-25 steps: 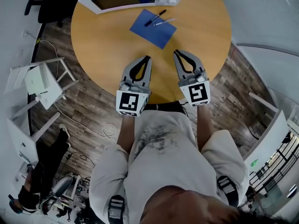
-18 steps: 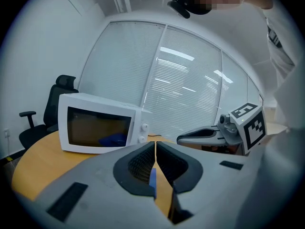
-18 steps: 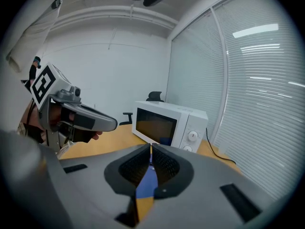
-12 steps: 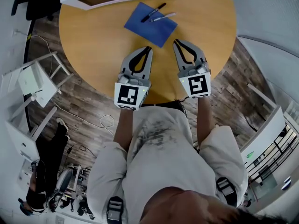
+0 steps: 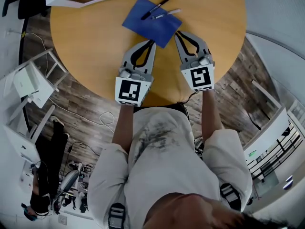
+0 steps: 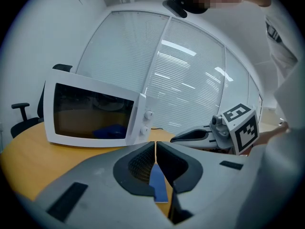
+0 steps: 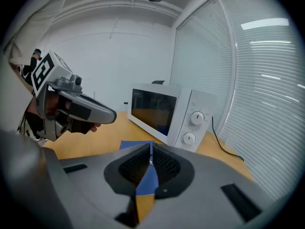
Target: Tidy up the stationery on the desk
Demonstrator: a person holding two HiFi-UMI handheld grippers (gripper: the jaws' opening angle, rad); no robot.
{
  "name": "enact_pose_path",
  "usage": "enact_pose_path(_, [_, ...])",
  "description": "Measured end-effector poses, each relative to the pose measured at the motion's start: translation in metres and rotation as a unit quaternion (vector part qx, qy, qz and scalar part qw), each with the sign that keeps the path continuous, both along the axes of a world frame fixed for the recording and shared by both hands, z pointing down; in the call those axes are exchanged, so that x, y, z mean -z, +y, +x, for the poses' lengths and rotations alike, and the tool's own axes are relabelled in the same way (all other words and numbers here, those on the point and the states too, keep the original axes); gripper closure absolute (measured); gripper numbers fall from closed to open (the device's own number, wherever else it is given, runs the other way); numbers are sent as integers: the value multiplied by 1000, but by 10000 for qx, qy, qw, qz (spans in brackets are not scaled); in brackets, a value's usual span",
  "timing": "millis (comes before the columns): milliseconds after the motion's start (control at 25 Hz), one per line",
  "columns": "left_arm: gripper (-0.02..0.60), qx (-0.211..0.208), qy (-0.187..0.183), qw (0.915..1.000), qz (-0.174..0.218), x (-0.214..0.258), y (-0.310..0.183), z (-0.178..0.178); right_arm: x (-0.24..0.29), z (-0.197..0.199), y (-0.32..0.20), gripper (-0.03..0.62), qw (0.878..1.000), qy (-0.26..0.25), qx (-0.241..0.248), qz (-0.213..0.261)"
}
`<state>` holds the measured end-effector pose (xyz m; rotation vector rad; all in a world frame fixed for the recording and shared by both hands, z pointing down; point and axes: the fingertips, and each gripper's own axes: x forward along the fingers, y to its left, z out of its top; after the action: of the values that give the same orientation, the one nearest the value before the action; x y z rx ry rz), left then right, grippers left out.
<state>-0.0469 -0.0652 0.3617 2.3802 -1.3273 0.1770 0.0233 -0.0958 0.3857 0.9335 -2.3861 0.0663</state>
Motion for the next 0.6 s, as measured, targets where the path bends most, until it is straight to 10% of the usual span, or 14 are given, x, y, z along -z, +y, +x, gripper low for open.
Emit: enact_pose_path(600, [565, -59, 143, 9995, -271, -56, -16, 11, -58, -5, -39, 525, 9982, 430, 428, -30])
